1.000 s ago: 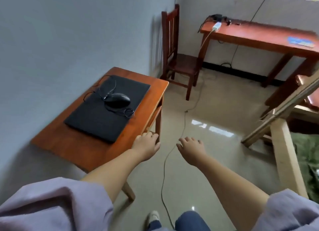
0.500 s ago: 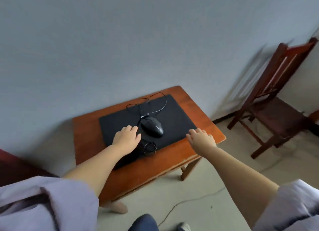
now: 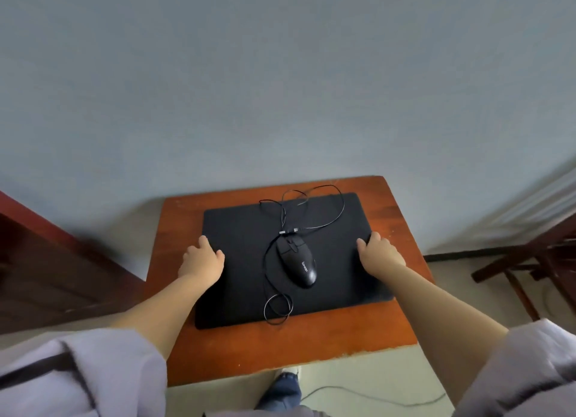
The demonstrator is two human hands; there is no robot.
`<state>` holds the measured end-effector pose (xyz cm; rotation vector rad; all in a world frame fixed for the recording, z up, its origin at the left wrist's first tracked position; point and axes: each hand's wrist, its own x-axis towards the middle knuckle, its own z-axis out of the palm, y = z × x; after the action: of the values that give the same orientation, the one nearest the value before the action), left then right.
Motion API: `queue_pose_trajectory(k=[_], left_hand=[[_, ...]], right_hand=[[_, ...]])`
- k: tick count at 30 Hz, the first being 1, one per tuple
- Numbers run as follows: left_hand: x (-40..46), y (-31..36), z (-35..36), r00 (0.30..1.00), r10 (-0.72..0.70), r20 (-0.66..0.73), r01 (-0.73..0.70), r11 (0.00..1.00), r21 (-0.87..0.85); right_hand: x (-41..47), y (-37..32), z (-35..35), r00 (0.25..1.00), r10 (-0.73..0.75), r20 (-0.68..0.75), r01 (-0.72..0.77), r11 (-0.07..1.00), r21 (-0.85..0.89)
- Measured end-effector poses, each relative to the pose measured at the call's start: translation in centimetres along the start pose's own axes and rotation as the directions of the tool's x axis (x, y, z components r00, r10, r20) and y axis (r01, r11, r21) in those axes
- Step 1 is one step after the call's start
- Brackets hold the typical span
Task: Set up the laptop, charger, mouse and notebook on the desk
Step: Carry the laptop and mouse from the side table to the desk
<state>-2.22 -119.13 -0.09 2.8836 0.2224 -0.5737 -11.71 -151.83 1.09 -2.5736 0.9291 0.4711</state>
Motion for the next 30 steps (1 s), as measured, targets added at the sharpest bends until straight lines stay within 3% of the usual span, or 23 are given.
queue_pose_trajectory(k=[6, 13, 19, 24, 30], left_hand=[[1.9, 2.1, 0.4, 0.950, -0.301, 0.081, 0.311, 0.931, -0.191], [3.1, 1.5, 0.5, 0.932, -0.334, 0.140, 0.360, 0.891, -0.277], [2.1, 3.0, 0.4, 0.971, -0.237, 0.025, 0.228, 0.895, -0.383], [1.6, 7.6, -0.6, 0.998, -0.041, -0.051, 0.021, 0.938, -0.345], [-2.4, 17.2, 1.5, 0.953, 0.303, -0.012, -0.299, 0.931, -0.209]], right_hand=[[3.0, -0.8, 1.1, 0.956, 0.287, 0.062, -0.293, 0.923, 0.250], [4.2, 0.1, 1.1, 0.961, 0.274, 0.037, -0.272, 0.911, 0.311], [2.6, 2.1, 0.4, 0.939, 0.328, -0.102, -0.270, 0.888, 0.371], [-0.6, 6.2, -0.7, 0.888, 0.432, -0.161, -0.313, 0.821, 0.479], [-9.3, 16.0, -0.2, 0.688, 0.710, -0.149, -0.435, 0.569, 0.698]])
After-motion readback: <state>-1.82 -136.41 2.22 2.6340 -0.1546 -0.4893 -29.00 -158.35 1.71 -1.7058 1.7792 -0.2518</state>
